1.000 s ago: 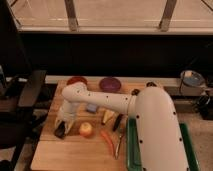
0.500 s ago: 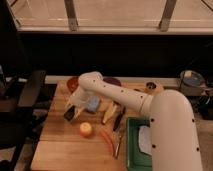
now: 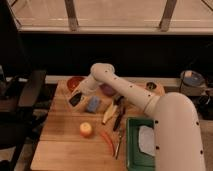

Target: Wipe red bowl with eraser

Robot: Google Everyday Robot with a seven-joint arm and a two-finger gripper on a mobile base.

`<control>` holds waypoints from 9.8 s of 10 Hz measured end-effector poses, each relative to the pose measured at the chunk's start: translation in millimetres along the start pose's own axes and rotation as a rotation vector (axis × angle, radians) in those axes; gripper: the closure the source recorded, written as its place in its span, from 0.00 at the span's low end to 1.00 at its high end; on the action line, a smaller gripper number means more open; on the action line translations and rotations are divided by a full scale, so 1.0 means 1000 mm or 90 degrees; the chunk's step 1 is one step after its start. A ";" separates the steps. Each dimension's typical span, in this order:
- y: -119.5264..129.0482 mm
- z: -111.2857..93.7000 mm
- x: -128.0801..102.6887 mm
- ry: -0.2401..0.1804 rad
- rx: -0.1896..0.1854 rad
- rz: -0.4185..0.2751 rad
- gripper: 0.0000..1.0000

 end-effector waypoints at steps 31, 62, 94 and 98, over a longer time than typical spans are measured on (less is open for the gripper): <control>-0.087 -0.008 0.137 0.184 -0.035 0.006 1.00; -0.087 0.001 0.133 0.074 -0.050 -0.029 1.00; -0.106 0.023 0.070 -0.022 -0.030 -0.108 1.00; -0.084 0.009 0.078 -0.007 -0.047 -0.083 1.00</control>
